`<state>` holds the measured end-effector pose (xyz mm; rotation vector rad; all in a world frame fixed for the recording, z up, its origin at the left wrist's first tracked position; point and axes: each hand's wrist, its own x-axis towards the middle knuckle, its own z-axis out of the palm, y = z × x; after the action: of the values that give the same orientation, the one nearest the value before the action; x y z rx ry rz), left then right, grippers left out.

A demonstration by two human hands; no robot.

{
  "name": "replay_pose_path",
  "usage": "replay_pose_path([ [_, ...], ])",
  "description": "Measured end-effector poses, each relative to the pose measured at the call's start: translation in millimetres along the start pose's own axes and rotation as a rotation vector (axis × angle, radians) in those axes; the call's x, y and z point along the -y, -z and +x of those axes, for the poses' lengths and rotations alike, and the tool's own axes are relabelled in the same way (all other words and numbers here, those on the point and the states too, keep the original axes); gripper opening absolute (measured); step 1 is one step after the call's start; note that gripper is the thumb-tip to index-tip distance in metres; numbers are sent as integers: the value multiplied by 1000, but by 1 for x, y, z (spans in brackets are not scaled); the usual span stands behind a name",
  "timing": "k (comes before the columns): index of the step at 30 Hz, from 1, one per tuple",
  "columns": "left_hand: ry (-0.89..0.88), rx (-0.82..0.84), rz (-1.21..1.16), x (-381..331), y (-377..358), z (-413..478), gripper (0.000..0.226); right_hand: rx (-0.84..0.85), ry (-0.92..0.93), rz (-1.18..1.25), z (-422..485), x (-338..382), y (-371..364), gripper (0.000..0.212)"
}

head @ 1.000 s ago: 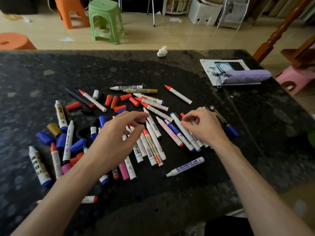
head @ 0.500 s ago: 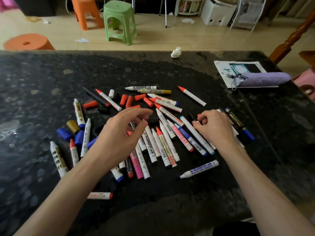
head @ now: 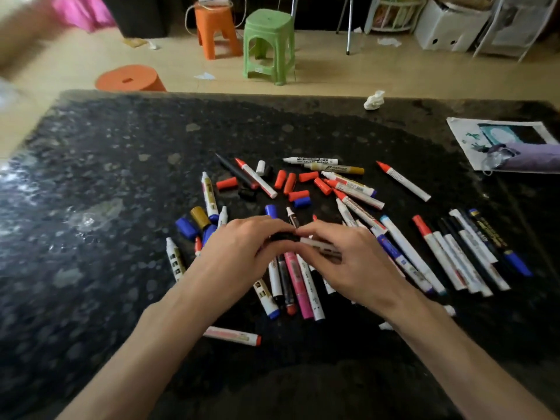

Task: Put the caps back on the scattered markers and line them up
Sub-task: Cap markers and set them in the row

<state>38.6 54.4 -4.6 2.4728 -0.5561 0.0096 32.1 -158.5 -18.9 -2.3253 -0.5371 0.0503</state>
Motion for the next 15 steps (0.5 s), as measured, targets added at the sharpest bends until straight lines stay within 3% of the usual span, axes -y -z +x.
replay_pose_path([
  [4,51,30,15,15,12,-10,24,9,66,-28,6,5,-21,37],
  [15,192,159,-155,32,32,-29,18,32,119,-170,12,21,-46,40],
])
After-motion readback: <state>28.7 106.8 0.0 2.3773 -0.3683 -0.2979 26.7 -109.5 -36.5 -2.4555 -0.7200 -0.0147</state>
